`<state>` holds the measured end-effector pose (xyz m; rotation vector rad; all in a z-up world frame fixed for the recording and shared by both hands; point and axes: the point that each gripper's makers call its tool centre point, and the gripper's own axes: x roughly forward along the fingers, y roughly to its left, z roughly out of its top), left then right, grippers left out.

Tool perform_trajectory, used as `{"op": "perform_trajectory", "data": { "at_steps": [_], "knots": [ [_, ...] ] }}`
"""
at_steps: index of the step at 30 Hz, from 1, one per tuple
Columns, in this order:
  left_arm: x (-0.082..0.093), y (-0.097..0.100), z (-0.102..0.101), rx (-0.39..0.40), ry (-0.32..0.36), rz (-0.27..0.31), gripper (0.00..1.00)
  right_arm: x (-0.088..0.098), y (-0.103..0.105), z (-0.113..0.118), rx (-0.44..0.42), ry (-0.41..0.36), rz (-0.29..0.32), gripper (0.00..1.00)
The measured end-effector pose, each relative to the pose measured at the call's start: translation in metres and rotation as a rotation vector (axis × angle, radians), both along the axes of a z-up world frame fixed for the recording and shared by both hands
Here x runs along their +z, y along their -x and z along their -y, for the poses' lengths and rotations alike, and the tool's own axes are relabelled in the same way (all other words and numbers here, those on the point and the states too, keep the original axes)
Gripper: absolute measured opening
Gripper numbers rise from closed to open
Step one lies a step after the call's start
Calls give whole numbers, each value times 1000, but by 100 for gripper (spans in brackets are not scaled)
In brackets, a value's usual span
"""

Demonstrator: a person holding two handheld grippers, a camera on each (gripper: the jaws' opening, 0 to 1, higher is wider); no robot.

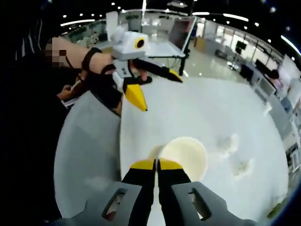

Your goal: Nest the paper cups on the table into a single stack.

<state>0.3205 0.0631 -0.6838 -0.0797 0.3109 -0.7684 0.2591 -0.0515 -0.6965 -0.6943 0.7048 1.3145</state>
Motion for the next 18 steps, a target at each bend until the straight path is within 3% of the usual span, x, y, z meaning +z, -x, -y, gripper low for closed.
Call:
{"op": "perform_trajectory", "data": {
  "at_steps": [2, 8, 11, 18],
  "knots": [
    [-3, 1, -1, 3, 9, -21, 98, -4, 1, 0, 13, 18, -4, 0],
    [-3, 0, -4, 13, 13, -6, 98, -13, 1, -2, 45, 59, -7, 0],
    [-7, 2, -4, 15, 32, -40, 98, -17, 1, -3, 56, 74, -10, 0],
    [-9, 3, -5, 21, 30, -32, 98, -28, 3, -5, 81, 107, -18, 0]
  ]
}}
